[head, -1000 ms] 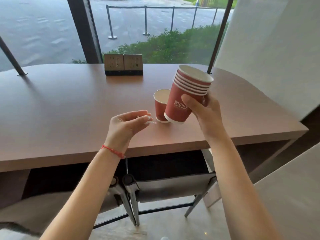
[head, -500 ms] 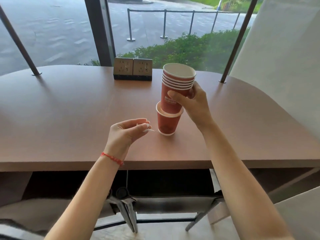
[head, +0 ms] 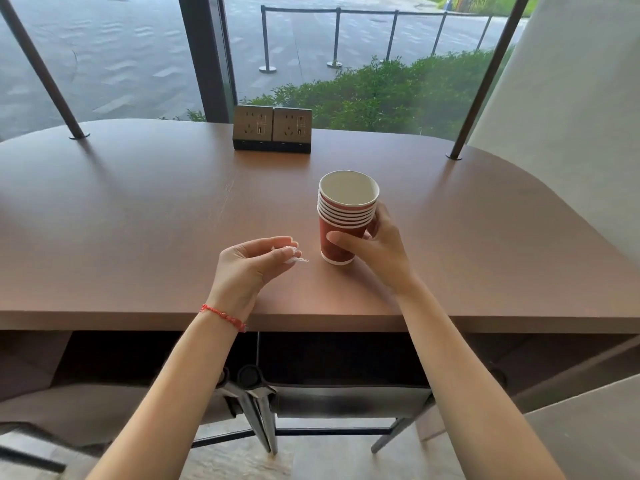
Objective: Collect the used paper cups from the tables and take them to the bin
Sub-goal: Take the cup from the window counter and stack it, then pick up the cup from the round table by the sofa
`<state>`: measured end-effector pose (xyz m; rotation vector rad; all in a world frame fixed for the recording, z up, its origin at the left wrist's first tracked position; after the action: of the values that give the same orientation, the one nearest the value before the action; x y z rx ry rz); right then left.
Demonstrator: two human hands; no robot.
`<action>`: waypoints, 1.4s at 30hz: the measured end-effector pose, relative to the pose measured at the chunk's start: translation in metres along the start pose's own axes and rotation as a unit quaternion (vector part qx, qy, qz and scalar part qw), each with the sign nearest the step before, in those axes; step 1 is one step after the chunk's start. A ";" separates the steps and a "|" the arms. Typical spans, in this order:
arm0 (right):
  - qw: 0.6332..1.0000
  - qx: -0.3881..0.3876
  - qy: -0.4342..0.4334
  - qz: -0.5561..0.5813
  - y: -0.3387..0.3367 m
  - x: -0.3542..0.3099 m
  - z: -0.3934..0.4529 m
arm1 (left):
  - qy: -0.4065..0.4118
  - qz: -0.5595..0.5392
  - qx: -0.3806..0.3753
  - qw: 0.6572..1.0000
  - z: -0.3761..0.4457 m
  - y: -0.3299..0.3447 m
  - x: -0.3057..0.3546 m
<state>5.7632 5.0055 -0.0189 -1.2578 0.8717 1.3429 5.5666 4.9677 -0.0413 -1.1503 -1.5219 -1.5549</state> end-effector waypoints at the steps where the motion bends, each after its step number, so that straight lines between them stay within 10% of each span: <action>1: 1.000 0.008 0.003 0.001 0.001 0.001 -0.001 | -0.001 -0.003 -0.001 1.000 -0.001 0.000 -0.001; 30: 0.950 0.308 0.057 0.022 -0.043 -0.015 -0.252 | -0.083 0.066 -0.274 0.956 -0.059 0.100 -0.064; 42: 0.850 0.518 0.089 0.020 -0.047 -0.003 -0.473 | -0.166 0.181 -0.416 0.876 -0.181 0.183 -0.155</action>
<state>5.9070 4.5585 -0.0956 -0.4895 1.4809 0.5668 5.7697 4.7531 -0.0976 -2.1307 -0.6976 -1.8424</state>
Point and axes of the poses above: each hand's wrist, its own z-axis towards the middle knuckle, its own y-axis out of the palm, x = y × z, the point moved 7 cm from there along z, towards the middle knuckle, and after that the axes turned 11 degrees about -x, right-handed, at the moved point
